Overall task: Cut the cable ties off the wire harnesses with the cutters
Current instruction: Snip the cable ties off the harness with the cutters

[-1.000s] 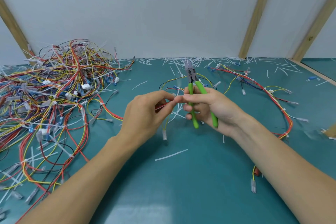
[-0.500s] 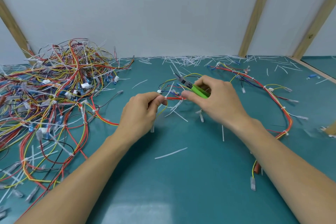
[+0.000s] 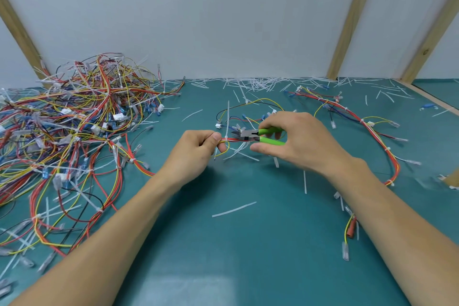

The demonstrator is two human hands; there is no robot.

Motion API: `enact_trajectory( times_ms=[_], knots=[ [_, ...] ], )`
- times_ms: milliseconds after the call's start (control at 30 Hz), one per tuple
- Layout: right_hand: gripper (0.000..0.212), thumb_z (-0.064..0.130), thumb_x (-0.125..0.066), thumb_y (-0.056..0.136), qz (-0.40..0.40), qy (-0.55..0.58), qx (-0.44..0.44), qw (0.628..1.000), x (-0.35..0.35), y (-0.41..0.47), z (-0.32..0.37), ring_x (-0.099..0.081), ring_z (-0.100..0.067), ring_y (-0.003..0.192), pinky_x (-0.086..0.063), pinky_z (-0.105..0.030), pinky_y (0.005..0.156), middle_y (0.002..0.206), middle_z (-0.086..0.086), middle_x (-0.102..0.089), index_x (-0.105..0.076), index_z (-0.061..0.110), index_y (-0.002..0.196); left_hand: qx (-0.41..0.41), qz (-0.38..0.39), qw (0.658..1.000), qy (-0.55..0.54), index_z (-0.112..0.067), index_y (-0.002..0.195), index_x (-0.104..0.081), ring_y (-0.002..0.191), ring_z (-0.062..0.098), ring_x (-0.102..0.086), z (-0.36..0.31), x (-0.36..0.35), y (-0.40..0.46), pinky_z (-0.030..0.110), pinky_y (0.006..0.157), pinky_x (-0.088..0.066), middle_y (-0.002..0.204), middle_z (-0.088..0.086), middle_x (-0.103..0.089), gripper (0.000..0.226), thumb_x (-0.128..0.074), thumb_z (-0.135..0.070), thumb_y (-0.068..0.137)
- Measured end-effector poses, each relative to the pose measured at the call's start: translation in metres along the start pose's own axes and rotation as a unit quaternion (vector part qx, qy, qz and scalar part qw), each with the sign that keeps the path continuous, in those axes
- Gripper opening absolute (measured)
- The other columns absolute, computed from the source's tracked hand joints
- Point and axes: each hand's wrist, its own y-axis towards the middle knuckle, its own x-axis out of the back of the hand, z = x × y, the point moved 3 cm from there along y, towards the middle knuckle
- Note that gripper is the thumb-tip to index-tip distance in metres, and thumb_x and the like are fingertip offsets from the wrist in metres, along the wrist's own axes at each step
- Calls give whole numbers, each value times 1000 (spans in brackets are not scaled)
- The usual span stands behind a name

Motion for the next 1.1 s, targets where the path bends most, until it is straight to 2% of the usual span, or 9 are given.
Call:
enact_trajectory(
  times_ms=[133,500,800,1000,1100],
  knots=[
    [41,68,-70,77,-9,-6,10,1000,-2,-1,3,-60,-14,83,-53,-41,78,88,13,-67,-73,32,98,-4,8,1000,-4,-20,73,-65,43,7,-22,-1,-1,0,19,43,-21,48,-13,-27,41,-44,-30,107],
    [42,71,-68,79,-10,-22,6,1000,-3,0,1,-60,-13,82,-51,-38,77,86,12,-67,-73,34,97,-9,1,1000,-3,-21,71,-66,42,8,-20,-3,-2,-2,16,40,-22,52,-11,-27,42,-46,-30,107],
    [45,76,-63,77,-17,-30,2,999,-4,0,-1,-60,-16,83,-50,-36,74,85,11,-67,-73,35,94,-6,2,1000,-13,-18,76,-68,41,9,-21,-4,-2,-3,19,36,-25,49,-13,-26,40,-45,-29,107],
    [40,73,-67,78,-19,-26,-6,999,-3,0,-2,-60,-15,82,-52,-40,72,83,10,-67,-72,36,92,-9,5,1000,-9,-17,78,-70,41,12,-23,-4,-2,-4,21,37,-30,51,-12,-26,39,-46,-29,107],
    [38,71,-69,78,-14,-17,-5,1000,-4,-1,-1,-61,-16,82,-53,-40,73,84,11,-67,-73,36,92,-10,12,1000,-6,-16,80,-70,40,14,-24,-4,-3,-4,21,38,-31,56,-3,-27,39,-46,-29,107]
  ],
)
